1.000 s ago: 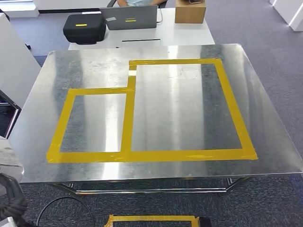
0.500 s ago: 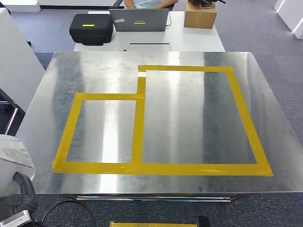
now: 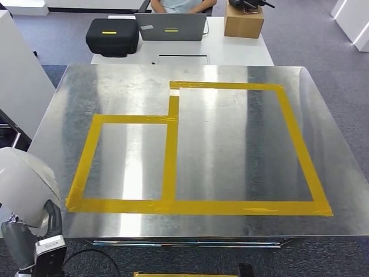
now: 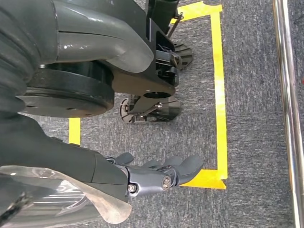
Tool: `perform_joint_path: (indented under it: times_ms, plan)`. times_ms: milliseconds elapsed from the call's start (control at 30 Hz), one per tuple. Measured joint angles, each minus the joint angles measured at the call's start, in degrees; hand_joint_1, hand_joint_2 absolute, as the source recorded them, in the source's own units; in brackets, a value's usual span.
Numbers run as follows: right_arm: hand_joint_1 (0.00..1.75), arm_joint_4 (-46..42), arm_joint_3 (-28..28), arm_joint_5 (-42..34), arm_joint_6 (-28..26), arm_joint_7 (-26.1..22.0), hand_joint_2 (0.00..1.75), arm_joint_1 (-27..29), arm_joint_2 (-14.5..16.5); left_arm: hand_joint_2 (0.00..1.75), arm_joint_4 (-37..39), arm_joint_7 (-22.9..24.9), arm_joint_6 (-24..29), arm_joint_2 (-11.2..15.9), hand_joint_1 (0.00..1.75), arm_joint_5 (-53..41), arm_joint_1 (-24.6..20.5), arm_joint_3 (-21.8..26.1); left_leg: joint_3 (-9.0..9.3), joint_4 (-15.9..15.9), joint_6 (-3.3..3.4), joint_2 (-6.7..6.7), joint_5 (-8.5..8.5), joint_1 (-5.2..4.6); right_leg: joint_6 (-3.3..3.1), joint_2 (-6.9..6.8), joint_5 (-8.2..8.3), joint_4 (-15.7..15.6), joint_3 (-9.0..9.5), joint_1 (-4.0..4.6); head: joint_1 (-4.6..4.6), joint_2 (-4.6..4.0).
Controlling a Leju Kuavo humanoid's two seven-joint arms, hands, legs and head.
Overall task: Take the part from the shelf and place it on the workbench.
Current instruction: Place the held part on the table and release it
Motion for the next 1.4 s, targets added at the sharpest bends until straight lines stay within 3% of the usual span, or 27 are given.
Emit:
perform_joint_path:
  times_ms: [233, 433, 533, 800, 1067, 1200, 1300, 1400]
  plan:
    - [0.00, 0.00, 1.84, 2.44, 0.92, 0.68, 1.75, -0.09, -0.01, 1.75, 5.35, 7.13, -3.71, 6.72, 1.75, -5.13, -4.71, 1.06, 0.42, -0.32, -0.10, 0.00, 0.09, 0.05, 0.05, -0.02, -0.01, 0.02, 0.25, 0.05, -0.01, 0.00]
    - [0.00, 0.00, 4.18, 4.69, 2.10, 2.21, 1.75, -0.44, -0.02, 1.75, 17.36, 13.90, -10.12, 14.64, 1.75, -14.05, -13.99, 2.63, 0.54, -0.53, -0.31, -0.01, 0.23, 0.09, 0.01, -0.04, -0.03, 0.06, 0.25, 0.07, -0.02, 0.00]
    - [0.00, 0.00, 5.25, 5.38, 2.61, 2.92, 1.75, -0.79, -0.04, 1.75, 24.66, 17.09, -11.82, 17.18, 1.75, -19.57, -19.90, 1.81, 0.55, -0.54, -0.35, -0.02, 0.27, 0.11, 0.00, -0.03, -0.04, 0.09, 0.26, 0.08, -0.01, 0.00]
    - [0.00, 0.00, 7.16, 5.96, 3.30, 4.04, 1.75, -1.28, -0.08, 1.75, 37.96, 23.55, -16.36, 18.91, 1.75, -31.03, -33.03, -5.81, 0.57, -0.53, -0.35, -0.03, 0.33, 0.09, -0.02, 0.01, 0.06, 0.11, 1.01, 0.06, 0.00, 0.00]
    - [0.00, 0.00, 7.77, 5.82, 3.61, 4.66, 1.75, -1.37, -0.13, 1.75, 41.19, 24.97, -17.70, 18.07, 1.75, -35.71, -36.81, -12.73, 0.57, -0.53, -0.35, 0.00, 0.33, 0.08, -0.02, 0.01, 0.06, 0.11, 0.97, 0.06, -0.01, 0.00]
    - [0.00, 0.00, 7.84, 5.61, 3.61, 4.92, 0.00, -1.36, -0.19, 1.75, 41.27, 25.65, -18.53, 17.53, 0.00, -37.37, -36.97, -15.31, 0.57, -0.53, -0.35, 0.01, 0.33, 0.09, -0.02, 0.02, 0.06, 0.11, 0.95, 0.07, 0.01, 0.00]
    - [0.00, 0.00, 7.84, 5.38, 3.61, 5.16, 0.00, -1.34, -0.20, 1.75, 41.28, 26.55, -19.59, 17.23, 0.00, -38.59, -36.98, -16.88, 0.57, -0.54, -0.35, 0.01, 0.33, 0.09, -0.02, 0.03, 0.06, 0.11, 0.94, 0.07, 0.00, 0.00]
    - [0.00, 0.00, 7.84, 4.83, 3.58, 5.29, 0.00, -1.31, -0.22, 0.44, 41.22, 27.32, -19.38, 16.93, 0.00, -39.23, -36.75, -18.00, 0.57, -0.55, -0.35, 0.01, 0.33, 0.09, -0.02, 0.03, 0.05, 0.11, 0.95, 0.07, 0.00, 0.00]
